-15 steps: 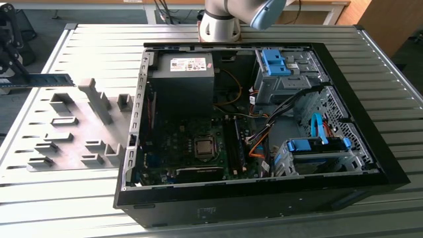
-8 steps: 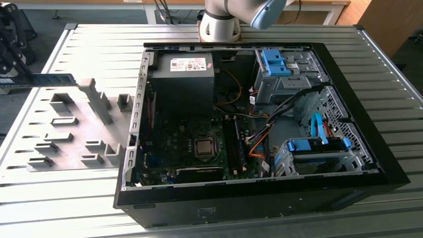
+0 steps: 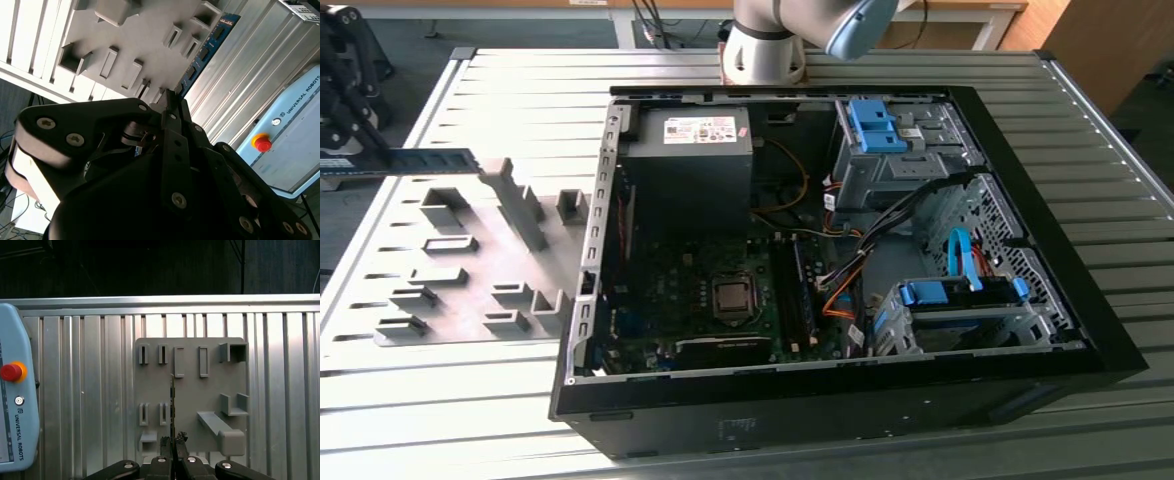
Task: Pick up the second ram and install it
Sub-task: 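Pick up the second ram and move it above second insertion slot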
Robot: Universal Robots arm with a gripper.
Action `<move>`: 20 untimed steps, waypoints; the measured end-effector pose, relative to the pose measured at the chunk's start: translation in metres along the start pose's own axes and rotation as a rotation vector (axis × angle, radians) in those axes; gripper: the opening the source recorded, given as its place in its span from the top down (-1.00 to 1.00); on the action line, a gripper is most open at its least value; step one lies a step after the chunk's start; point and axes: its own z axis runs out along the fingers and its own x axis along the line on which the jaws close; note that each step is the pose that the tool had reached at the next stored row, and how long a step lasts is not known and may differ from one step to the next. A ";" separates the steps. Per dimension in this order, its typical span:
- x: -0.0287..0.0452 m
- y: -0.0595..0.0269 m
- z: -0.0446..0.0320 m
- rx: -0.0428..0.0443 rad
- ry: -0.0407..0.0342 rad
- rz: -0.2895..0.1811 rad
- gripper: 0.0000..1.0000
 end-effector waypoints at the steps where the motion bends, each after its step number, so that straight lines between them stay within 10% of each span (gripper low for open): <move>1: 0.0000 -0.0004 -0.0001 -0.0001 0.0001 0.000 0.72; 20: -0.0004 -0.0118 -0.0001 0.0000 0.0000 0.000 0.72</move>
